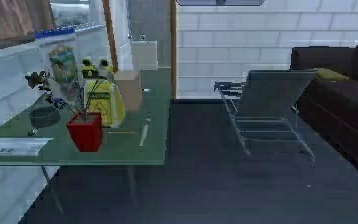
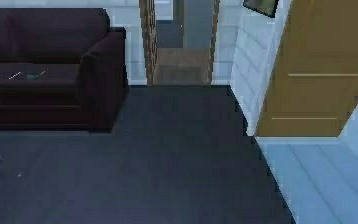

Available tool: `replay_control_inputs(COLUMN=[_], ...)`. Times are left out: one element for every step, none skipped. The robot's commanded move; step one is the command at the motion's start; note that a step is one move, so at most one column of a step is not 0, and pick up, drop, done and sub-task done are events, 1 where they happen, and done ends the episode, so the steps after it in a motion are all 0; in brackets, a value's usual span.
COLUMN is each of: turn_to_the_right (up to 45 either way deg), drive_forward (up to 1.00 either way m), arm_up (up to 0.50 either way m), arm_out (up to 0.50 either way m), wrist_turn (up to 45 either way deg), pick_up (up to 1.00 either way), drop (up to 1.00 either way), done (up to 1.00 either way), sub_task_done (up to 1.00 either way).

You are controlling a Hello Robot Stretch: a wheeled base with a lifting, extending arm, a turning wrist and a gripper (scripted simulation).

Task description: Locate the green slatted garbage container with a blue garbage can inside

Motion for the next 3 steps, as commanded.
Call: replay_control_inputs(turn_to_the_right=[45.0,45.0,0.0], drive_forward=[0.00,0.00,1.00], arm_up=[0.00,0.00,0.00], arm_out=[0.00,0.00,0.00], wrist_turn=[0.0,0.0,0.0], pick_up=[0.00,0.00,0.00], drop=[0.00,0.00,0.00], done=[0.00,0.00,0.00], sub_task_done=[0.00,0.00,0.00])
